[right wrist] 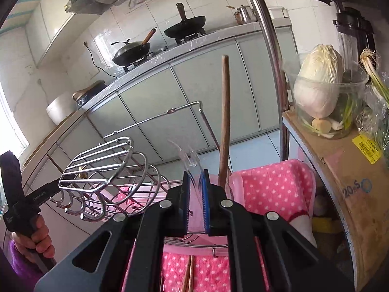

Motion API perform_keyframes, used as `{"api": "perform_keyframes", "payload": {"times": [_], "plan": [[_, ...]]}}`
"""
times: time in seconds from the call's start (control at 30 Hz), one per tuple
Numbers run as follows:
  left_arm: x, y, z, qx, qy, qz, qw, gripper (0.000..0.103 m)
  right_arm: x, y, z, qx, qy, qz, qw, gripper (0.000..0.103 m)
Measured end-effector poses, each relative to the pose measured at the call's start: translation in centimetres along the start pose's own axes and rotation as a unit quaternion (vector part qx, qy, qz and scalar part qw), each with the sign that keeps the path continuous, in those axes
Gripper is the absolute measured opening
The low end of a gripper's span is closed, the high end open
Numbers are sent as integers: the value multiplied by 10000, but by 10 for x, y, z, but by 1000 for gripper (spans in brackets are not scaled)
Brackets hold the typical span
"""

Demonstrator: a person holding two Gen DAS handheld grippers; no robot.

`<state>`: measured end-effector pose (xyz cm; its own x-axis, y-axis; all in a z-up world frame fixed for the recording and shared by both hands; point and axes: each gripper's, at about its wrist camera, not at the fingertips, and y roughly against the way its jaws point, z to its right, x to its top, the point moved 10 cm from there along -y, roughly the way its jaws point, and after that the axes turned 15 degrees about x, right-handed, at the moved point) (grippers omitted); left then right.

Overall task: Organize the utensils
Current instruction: 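Carry the chopstick and clear fork over the pink cup with both tools, then open both tools to drop the chopstick and fork into the pink cup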

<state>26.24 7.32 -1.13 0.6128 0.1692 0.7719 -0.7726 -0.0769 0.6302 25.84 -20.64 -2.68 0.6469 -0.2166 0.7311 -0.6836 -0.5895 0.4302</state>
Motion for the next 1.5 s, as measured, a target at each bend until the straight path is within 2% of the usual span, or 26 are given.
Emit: {"api": "perform_keyframes", "payload": {"times": [0.23, 0.27, 0.33, 0.4, 0.47, 0.5, 0.53, 0.6, 0.7, 0.83, 0.9, 1.0, 1.13, 1.37, 1.5], "plan": [[1, -4, -9, 146, 307, -108, 9994, 9, -6, -8, 6, -83, -109, -188, 9997, 10], [2, -4, -11, 109, 372, -161, 9991, 11, -6, -9, 7, -121, -121, -221, 9996, 10], [2, -2, -14, 74, 493, -234, 9985, 23, -5, -10, 9, -185, -165, -303, 9992, 12], [4, 1, -19, 57, 600, -236, 9979, 35, -6, -12, 6, -96, -206, -398, 9990, 23], [6, 7, -22, 27, 642, -182, 9978, 38, -7, -12, 0, -36, -119, -504, 9987, 35], [6, 10, -24, 29, 646, -151, 9978, 38, -7, -13, -3, -36, -48, -542, 9985, 42], [7, 13, -25, 45, 651, -136, 9978, 39, -8, -12, -6, -71, 9, -550, 9985, 43], [8, 19, -27, 14, 692, -123, 9975, 39, -9, -10, -8, -226, 136, -554, 9981, 43], [9, 28, -30, -46, 764, -87, 9970, 42, -9, -6, -10, -228, 134, -589, 9979, 43], [9, 40, -35, 55, 710, 44, 9975, 43, -9, -2, -13, -282, 200, -680, 9971, 43], [8, 45, -36, 67, 676, 98, 9976, 43, -4, 2, -15, -300, 275, -634, 9972, 44], [5, 52, -37, 34, 681, 123, 9976, 43, 7, 11, -20, -39, 167, -499, 9986, 48], [0, 60, -39, -27, 702, 143, 9974, 43, 14, 27, -20, -189, 247, -365, 9988, 50], [-23, 66, -32, -151, 632, 16, 9979, 43, -4, 54, -22, -419, 390, -328, 9978, 50], [-44, 66, -23, -256, 505, -191, 9982, 43, -25, 68, -24, -488, 478, -354, 9970, 51]]}}
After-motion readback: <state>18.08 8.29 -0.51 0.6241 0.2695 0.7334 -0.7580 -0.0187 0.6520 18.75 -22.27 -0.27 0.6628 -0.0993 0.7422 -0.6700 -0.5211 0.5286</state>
